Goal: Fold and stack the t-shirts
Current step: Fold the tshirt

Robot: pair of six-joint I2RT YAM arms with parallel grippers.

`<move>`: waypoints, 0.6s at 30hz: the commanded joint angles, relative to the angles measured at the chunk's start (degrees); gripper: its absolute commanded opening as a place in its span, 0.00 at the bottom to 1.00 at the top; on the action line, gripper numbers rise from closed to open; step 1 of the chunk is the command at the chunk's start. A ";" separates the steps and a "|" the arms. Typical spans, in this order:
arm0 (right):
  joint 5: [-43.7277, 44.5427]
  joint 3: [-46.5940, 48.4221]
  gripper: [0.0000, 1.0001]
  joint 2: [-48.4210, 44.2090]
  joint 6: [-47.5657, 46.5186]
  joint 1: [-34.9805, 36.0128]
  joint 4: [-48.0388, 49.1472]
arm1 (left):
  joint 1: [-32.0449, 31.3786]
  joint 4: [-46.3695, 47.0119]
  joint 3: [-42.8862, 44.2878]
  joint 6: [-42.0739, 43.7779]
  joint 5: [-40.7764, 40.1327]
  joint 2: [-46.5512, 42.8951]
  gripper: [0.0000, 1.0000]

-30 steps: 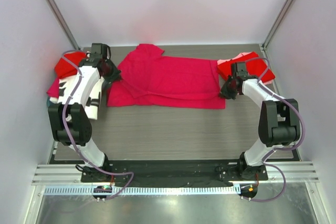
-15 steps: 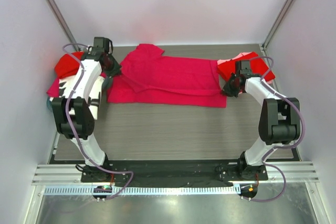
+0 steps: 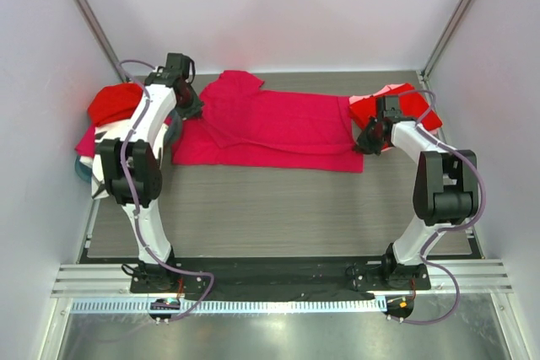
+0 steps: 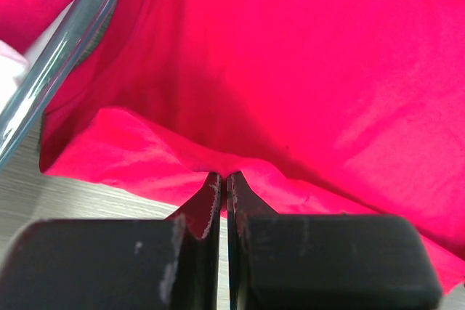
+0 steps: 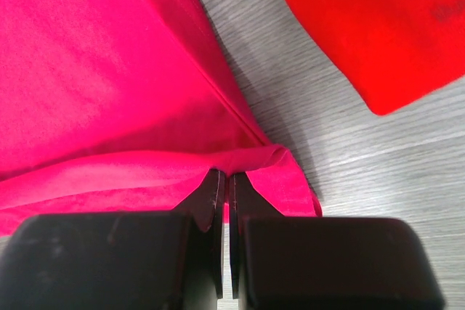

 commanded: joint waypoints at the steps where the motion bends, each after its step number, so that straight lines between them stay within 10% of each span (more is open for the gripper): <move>1: -0.35 2.70 0.01 0.31 -0.77 -0.23 1.87 | -0.22 -1.61 3.80 0.55 -1.68 1.63 0.00; 13: -1.49 5.69 0.01 3.47 -1.83 -1.98 1.87 | -0.22 -1.79 6.35 0.11 -3.70 3.83 0.00; 18: -1.05 5.00 0.54 3.13 -2.27 -2.07 3.27 | -0.48 -2.40 8.11 0.72 -4.05 4.63 0.30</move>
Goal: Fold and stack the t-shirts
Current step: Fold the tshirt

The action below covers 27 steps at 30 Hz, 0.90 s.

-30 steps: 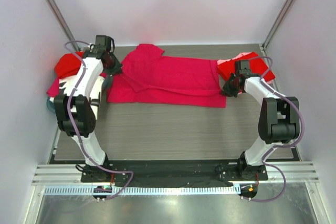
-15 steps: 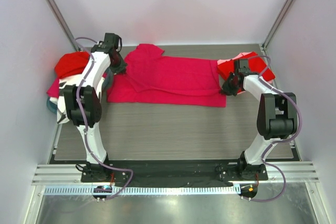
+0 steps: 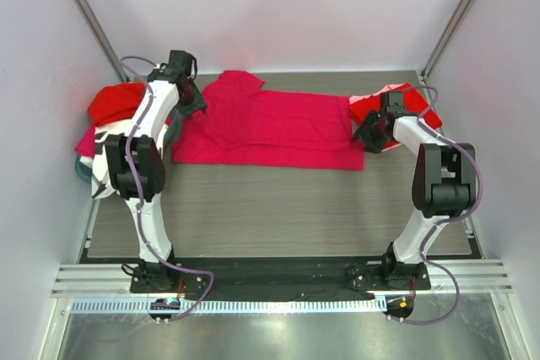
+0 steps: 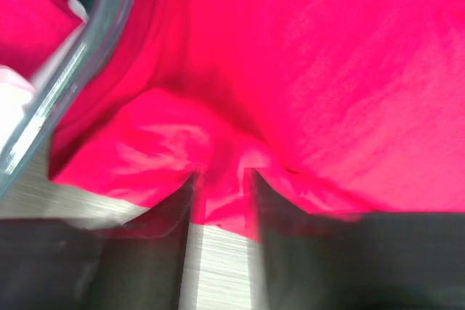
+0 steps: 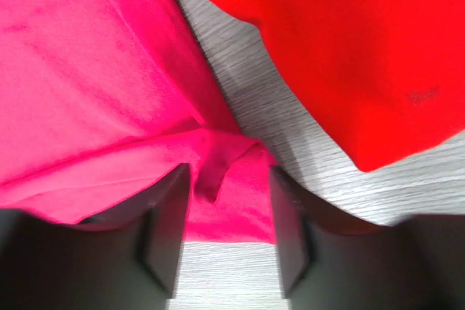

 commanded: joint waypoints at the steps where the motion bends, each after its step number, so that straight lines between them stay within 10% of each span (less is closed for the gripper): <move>1: 0.13 0.36 0.57 -2.99 -1.02 -0.21 2.99 | -0.66 -0.79 3.30 0.55 -2.19 -0.34 0.47; 6: 0.31 -7.09 0.56 -10.20 0.12 -0.21 5.45 | -1.63 -1.41 0.42 0.91 -2.30 -6.64 0.57; 14: 0.48 -27.57 0.59 -26.19 6.70 0.14 16.70 | -2.59 12.37 -27.78 -6.90 4.83 -24.58 0.56; 27: 5.66 -38.32 0.54 -24.02 18.40 0.40 32.17 | -2.60 28.04 -54.61 -19.30 5.45 -38.13 0.55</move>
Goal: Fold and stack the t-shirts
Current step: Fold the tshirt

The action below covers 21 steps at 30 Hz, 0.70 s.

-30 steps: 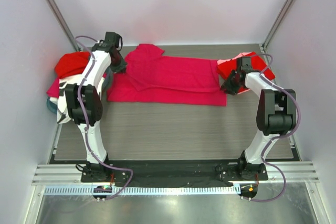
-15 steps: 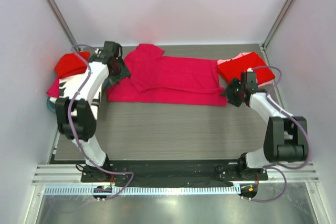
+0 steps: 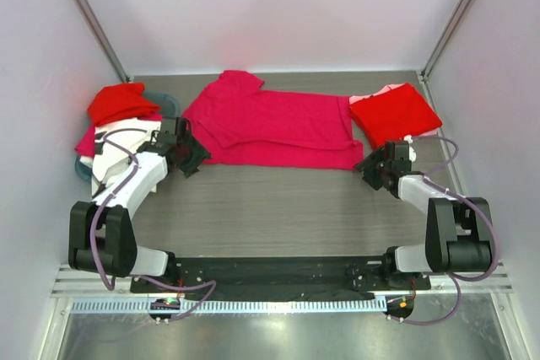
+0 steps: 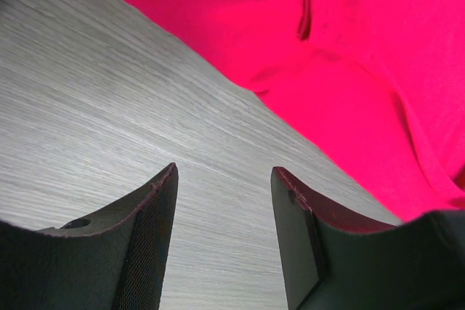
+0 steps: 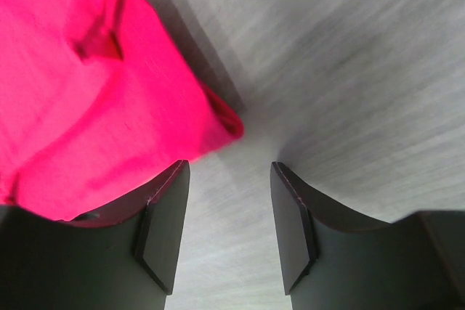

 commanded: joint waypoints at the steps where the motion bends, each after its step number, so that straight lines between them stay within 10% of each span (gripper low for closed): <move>1: 3.11 -0.11 0.54 2.43 4.89 0.29 8.80 | 0.46 6.25 -0.99 -3.61 0.01 -1.04 0.55; 9: 6.62 -0.11 0.42 6.84 8.15 0.82 12.68 | 4.68 10.20 -7.85 -7.48 -0.79 -4.73 0.54; 15: 8.99 0.33 0.02 5.35 6.75 0.82 10.93 | 6.79 12.13 -11.72 -8.98 -2.10 -6.23 0.52; 21: 8.12 0.24 0.01 2.27 2.80 0.82 6.54 | 6.79 15.73 -15.93 -11.26 -2.80 -5.44 0.51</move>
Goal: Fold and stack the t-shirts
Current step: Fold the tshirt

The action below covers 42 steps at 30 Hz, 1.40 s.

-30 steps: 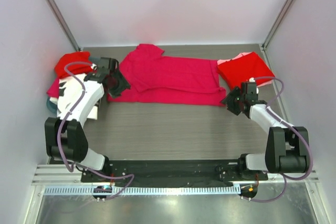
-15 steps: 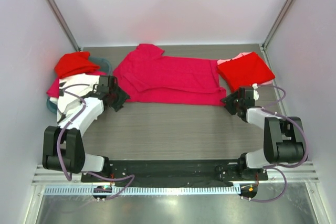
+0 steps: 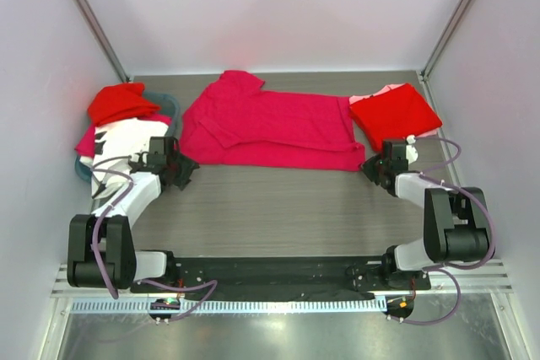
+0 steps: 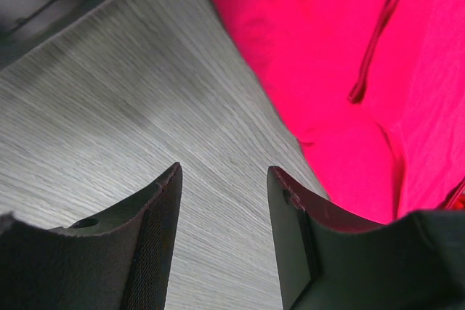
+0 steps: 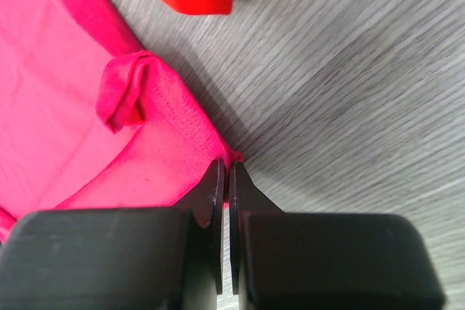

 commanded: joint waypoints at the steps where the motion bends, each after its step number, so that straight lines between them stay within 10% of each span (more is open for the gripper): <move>1: 2.28 0.26 0.01 -3.43 -3.57 0.01 -2.36 | 0.24 5.85 -2.81 -2.76 -2.17 -0.52 0.51; 14: -3.87 -2.20 0.01 -5.55 -6.21 -1.92 -2.81 | 0.06 26.07 -10.72 -10.94 -11.84 3.52 0.49; 25: -5.80 -3.25 0.01 -6.34 -5.51 -1.92 -1.66 | 0.06 25.56 -5.28 -11.82 -13.42 10.20 0.50; 37: -5.63 -2.91 0.01 -8.53 -5.07 -2.01 -3.33 | 0.15 23.89 -3.25 -9.19 -19.22 12.50 0.00; 42: -5.27 -1.06 0.01 -9.32 -5.77 -2.01 -6.92 | 0.15 14.78 0.51 -5.93 -22.03 8.19 0.00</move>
